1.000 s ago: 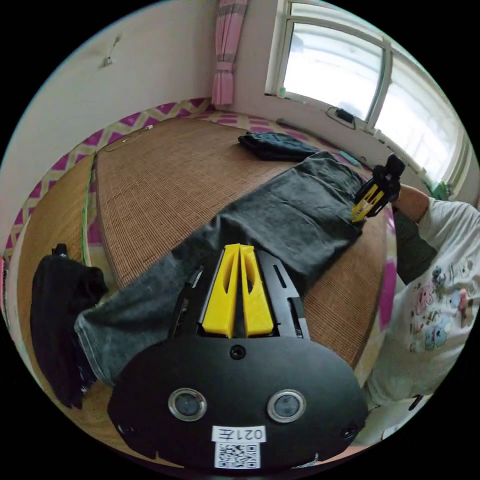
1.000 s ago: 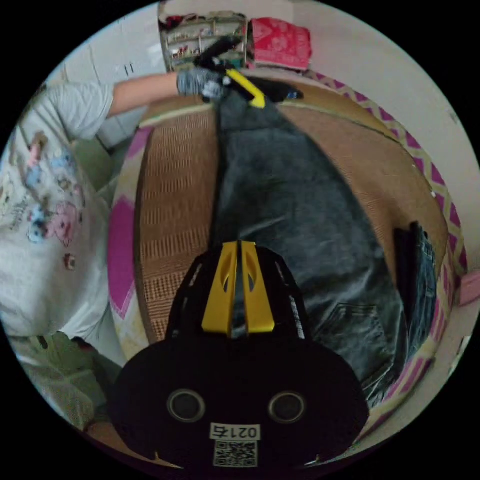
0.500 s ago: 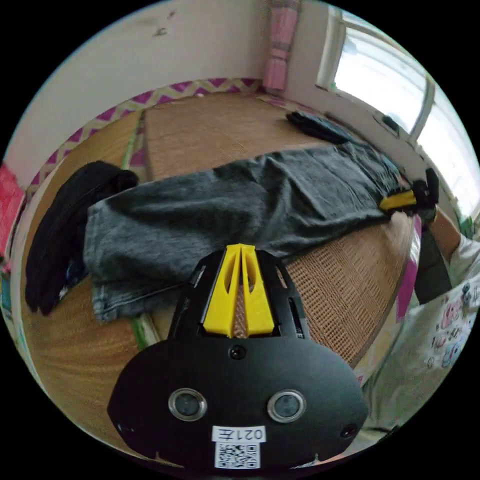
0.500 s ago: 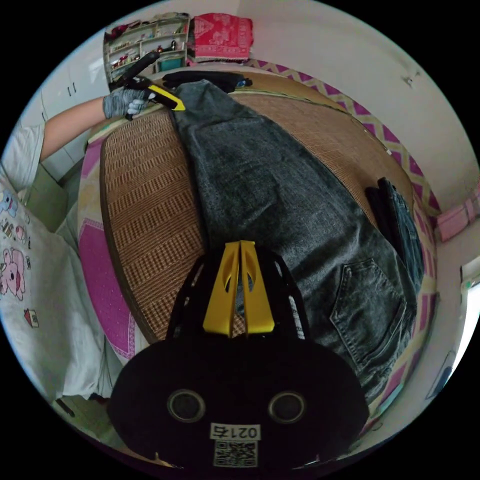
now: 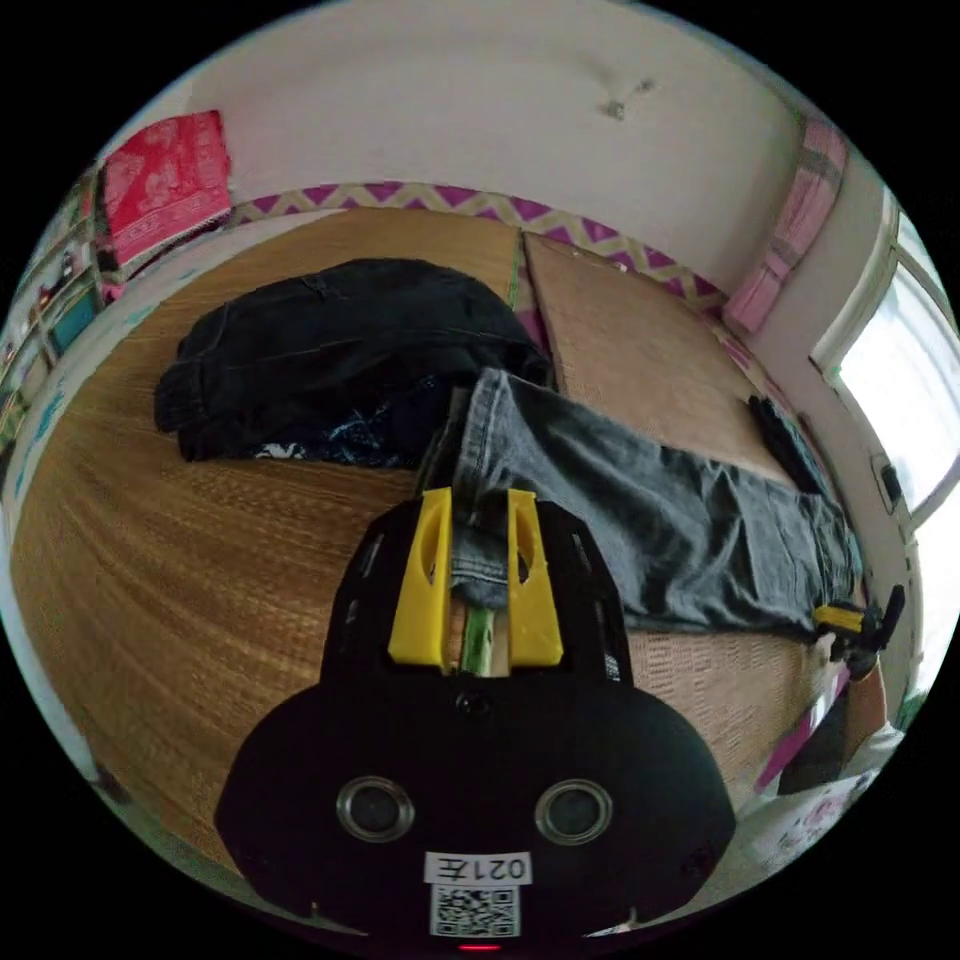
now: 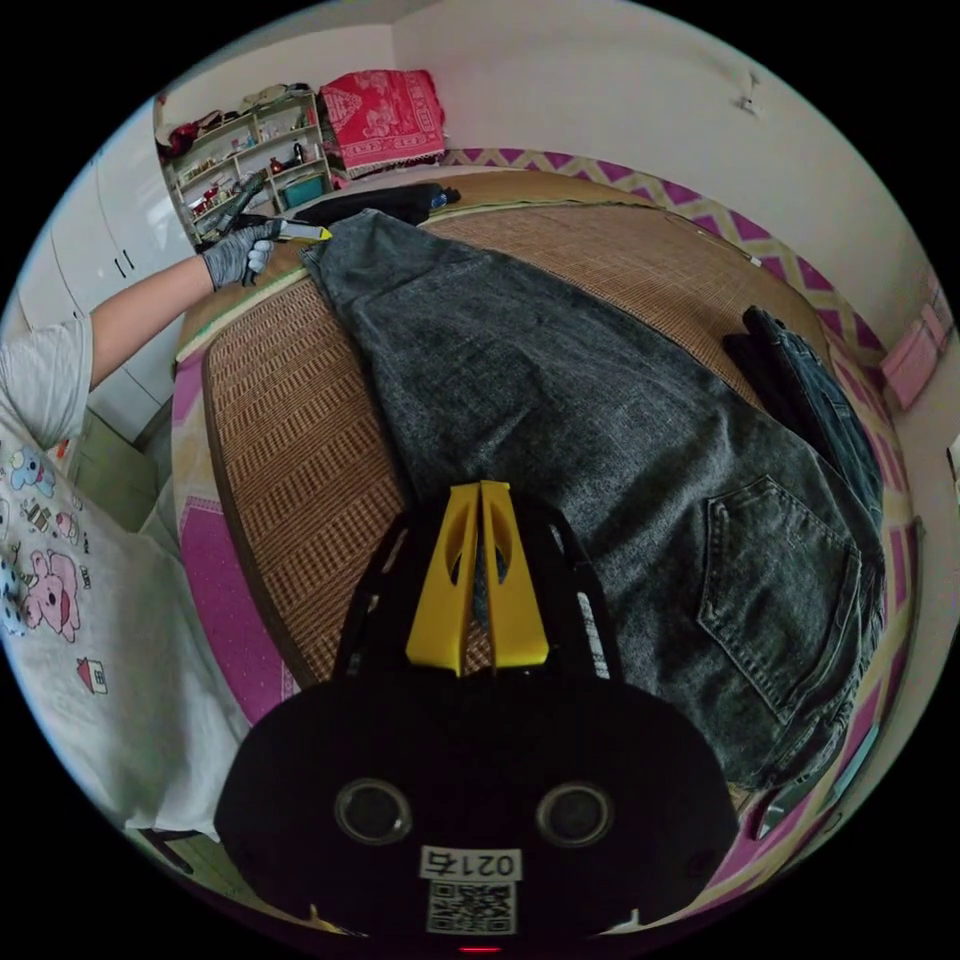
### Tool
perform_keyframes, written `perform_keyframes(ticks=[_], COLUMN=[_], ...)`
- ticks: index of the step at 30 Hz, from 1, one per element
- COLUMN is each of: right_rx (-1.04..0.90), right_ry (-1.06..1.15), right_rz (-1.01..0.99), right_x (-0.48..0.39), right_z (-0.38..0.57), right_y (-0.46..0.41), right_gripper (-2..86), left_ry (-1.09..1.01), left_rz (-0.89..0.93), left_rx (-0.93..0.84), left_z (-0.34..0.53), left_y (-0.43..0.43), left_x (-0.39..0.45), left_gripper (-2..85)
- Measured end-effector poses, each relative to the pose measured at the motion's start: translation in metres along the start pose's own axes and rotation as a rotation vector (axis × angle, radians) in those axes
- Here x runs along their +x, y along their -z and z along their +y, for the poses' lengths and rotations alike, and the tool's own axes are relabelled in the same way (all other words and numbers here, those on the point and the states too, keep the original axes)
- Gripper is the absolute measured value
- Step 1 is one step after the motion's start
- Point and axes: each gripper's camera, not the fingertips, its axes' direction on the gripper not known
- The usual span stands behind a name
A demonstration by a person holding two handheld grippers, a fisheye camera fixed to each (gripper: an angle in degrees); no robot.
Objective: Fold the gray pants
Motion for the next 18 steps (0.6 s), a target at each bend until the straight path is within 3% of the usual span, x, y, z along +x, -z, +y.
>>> perform_keyframes(ticks=[7,10,13,18], right_rx=[0.013,0.018,0.018,0.019], right_ry=[-0.001,-0.018,-0.028,-0.017], right_rz=[-0.013,-0.034,-0.043,-0.013], right_x=[0.002,0.006,0.008,0.003], right_z=[0.015,0.020,0.024,0.033], right_y=[0.002,0.002,0.002,0.001], right_gripper=[-0.4,-0.4,-0.4,-0.4], left_ry=[-0.095,-0.124,-0.137,-0.095], left_rz=[0.045,-0.045,-0.171,-0.194], left_rx=[-0.104,-0.181,-0.378,-0.334], left_z=[-0.042,-0.053,-0.054,-0.055], left_y=[0.047,0.045,-0.001,0.011], left_x=[-0.015,-0.014,-0.024,-0.051], left_gripper=[3.3,3.7,4.9,3.5])
